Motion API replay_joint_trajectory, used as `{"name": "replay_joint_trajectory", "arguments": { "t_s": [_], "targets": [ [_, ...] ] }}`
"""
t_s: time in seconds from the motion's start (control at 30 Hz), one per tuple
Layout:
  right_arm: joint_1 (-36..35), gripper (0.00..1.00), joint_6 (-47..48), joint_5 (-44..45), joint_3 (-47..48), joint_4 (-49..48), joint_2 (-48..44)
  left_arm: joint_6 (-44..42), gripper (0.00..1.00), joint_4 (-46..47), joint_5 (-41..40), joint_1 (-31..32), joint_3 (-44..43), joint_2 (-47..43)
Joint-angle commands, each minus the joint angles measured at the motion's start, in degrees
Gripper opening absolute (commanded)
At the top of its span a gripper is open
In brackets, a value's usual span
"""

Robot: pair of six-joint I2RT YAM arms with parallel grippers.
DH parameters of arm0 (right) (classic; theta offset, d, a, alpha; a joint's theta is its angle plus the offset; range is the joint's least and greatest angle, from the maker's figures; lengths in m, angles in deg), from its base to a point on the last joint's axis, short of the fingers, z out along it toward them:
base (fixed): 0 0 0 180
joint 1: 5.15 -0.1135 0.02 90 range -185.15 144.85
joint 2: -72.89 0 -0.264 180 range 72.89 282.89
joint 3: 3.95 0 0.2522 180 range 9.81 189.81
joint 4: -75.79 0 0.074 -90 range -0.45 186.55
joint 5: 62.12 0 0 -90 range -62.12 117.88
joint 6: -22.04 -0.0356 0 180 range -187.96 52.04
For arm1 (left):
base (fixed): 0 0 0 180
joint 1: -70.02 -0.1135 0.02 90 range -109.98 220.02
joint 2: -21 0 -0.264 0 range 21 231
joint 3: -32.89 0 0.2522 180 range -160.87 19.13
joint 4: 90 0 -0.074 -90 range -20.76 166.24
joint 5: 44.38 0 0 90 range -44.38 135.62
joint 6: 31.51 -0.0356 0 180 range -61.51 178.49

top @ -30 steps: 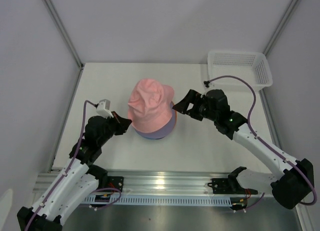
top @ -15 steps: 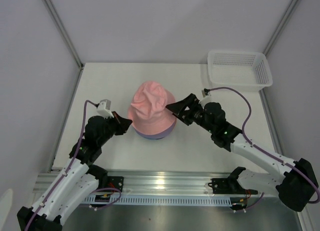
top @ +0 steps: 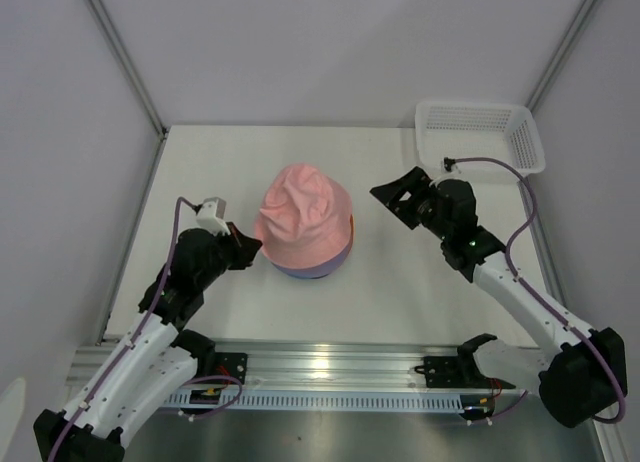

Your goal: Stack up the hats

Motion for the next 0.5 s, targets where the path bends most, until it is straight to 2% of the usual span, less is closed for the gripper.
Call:
{"name": "replay_joint_trajectory", "arguments": {
  "t_s": [0.0,0.23,0.47],
  "targets": [
    [3.8,0.73,4.1,-10.0,2.3,-3.5,3.6,-3.2,0.01,1.9,2.0,0.0,-2.8,0.3],
    [3.1,0.65,3.3,-21.5,4.4,-12.2,13.4,-3.0,0.01,3.6,2.8,0.0,-3.4,2.7],
    [1.6,0.59,0.0,-24.2,2.8,-18.4,17.4,-3.3,0.01,3.3,2.9,0.0,-4.2,3.9]
  ]
}}
